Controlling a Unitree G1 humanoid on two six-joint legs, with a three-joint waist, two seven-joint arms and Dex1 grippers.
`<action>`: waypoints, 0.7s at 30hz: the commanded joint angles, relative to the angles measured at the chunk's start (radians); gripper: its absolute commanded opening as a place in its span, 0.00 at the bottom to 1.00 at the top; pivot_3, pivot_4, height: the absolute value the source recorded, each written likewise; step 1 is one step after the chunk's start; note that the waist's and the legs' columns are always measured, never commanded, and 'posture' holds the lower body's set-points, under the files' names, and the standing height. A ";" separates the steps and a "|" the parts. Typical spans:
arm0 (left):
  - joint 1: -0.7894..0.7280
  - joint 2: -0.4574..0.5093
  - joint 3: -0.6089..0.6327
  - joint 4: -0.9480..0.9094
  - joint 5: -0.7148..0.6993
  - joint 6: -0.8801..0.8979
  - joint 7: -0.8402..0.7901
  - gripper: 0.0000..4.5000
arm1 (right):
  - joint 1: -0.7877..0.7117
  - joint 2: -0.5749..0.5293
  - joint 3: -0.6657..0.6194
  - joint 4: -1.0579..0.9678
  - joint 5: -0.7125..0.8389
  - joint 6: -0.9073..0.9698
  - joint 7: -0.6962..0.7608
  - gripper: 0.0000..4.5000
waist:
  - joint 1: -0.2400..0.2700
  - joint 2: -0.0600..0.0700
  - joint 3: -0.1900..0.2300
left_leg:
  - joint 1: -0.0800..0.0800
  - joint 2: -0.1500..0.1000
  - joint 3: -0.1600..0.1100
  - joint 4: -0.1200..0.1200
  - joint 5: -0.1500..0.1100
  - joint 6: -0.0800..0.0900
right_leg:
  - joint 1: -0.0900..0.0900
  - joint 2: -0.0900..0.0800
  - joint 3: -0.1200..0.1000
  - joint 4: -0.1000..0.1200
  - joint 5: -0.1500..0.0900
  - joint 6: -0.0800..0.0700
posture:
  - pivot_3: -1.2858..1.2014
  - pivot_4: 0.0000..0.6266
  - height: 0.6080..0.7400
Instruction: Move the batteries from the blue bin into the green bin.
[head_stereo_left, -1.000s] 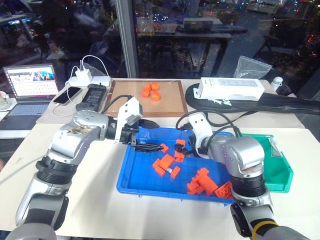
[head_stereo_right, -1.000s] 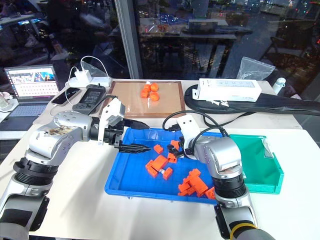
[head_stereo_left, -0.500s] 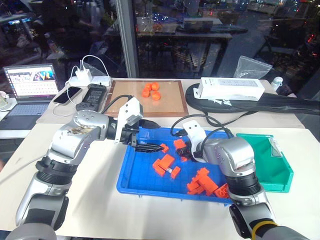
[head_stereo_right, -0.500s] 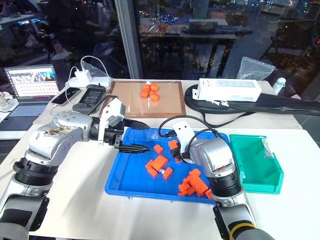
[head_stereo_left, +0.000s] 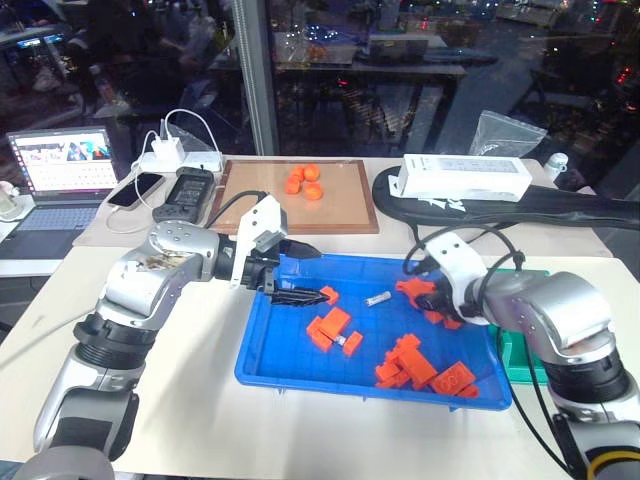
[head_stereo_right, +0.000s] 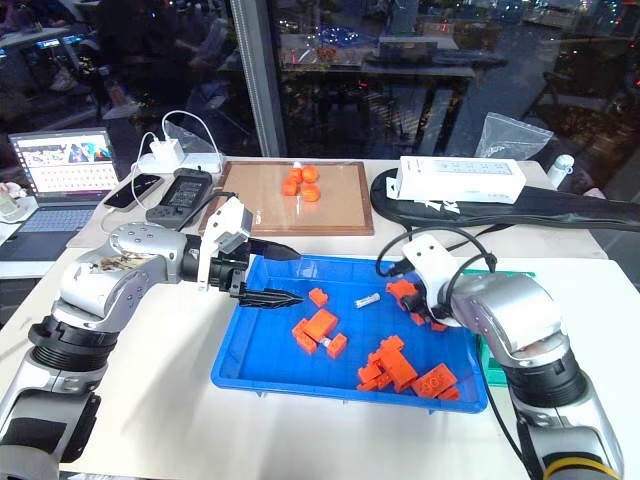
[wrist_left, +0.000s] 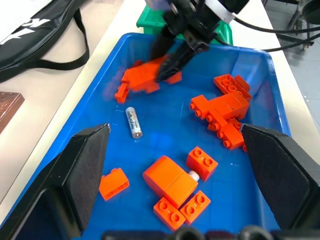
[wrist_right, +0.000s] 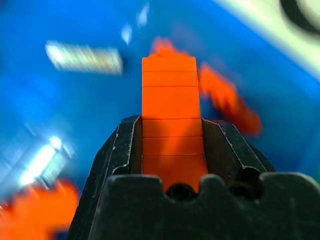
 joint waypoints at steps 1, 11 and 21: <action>-0.013 0.008 0.009 -0.011 -0.002 -0.019 -0.008 1.00 | 0.021 -0.057 0.002 -0.092 0.062 0.007 0.027 0.46 | -0.002 0.000 0.000 | 0.000 0.001 0.000 0.000 0.000 0.000 | 0.000 0.001 0.000 0.000 0.000 0.000 | 0.52 0.24 0.69; -0.015 0.008 0.006 -0.017 -0.001 -0.015 -0.012 1.00 | -0.030 -0.132 0.011 -0.132 0.073 -0.001 0.054 0.99 | 0.004 -0.001 0.001 | 0.000 0.001 0.000 0.001 0.000 0.000 | 0.001 0.000 0.000 -0.001 -0.002 0.003 | 0.52 0.24 0.69; -0.012 0.015 0.010 -0.026 -0.001 -0.009 -0.007 1.00 | -0.073 0.067 0.079 0.071 0.050 -0.264 0.140 0.99 | 0.002 -0.001 0.001 | 0.000 0.001 0.000 0.001 0.000 0.000 | 0.000 0.001 0.000 -0.001 -0.002 0.003 | 0.52 0.24 0.69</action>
